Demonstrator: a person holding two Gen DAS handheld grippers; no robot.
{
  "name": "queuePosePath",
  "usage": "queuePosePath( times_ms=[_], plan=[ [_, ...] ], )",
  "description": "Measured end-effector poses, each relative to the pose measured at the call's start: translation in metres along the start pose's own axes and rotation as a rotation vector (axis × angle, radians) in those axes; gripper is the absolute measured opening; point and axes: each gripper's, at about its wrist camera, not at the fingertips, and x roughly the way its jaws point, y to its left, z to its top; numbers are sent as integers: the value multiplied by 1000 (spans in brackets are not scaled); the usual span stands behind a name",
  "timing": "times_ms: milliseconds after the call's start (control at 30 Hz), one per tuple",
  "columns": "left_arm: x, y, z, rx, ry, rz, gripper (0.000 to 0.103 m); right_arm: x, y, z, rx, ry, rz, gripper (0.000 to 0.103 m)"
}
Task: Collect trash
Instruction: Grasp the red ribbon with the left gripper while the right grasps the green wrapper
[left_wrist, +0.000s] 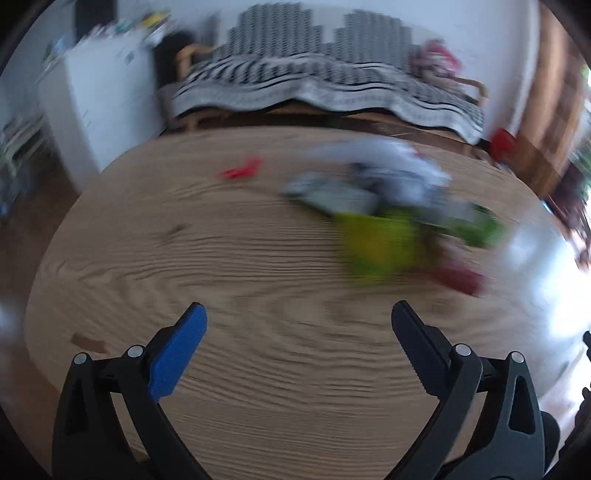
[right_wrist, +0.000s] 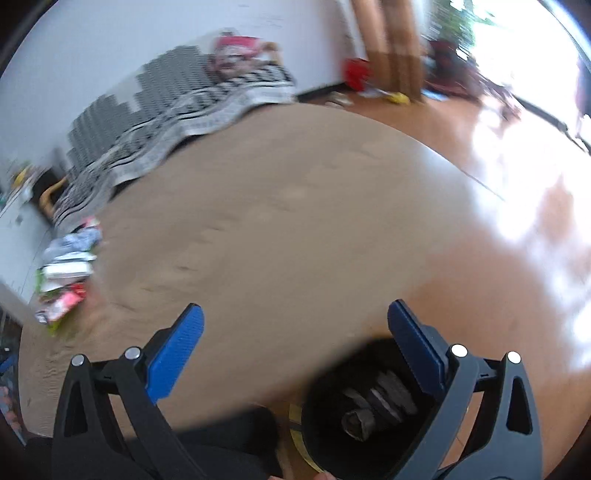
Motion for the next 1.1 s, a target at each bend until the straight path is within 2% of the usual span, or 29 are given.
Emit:
queuePosePath(
  times_ms=[167, 233, 333, 467, 600, 767, 933, 1100],
  plan=[
    [20, 52, 36, -11, -1, 45, 97, 4, 109, 30, -129, -26, 143, 96],
    [36, 63, 51, -4, -3, 49, 97, 9, 154, 36, -188, -14, 204, 96],
    [66, 76, 71, -46, 23, 61, 97, 21, 211, 37, -245, 31, 300, 96],
    [104, 84, 91, -82, 40, 58, 97, 43, 266, 37, -259, 62, 327, 96],
    [127, 80, 103, -42, 58, 46, 97, 65, 290, 37, -235, 109, 358, 96],
    [153, 64, 124, 52, 67, 80, 97, 85, 310, 35, -144, 163, 397, 96],
    [183, 57, 147, 70, 86, 94, 97, 102, 336, 23, -196, 209, 366, 96],
    [204, 53, 165, 38, 102, 41, 97, 112, 343, 17, -237, 211, 340, 96]
  ],
)
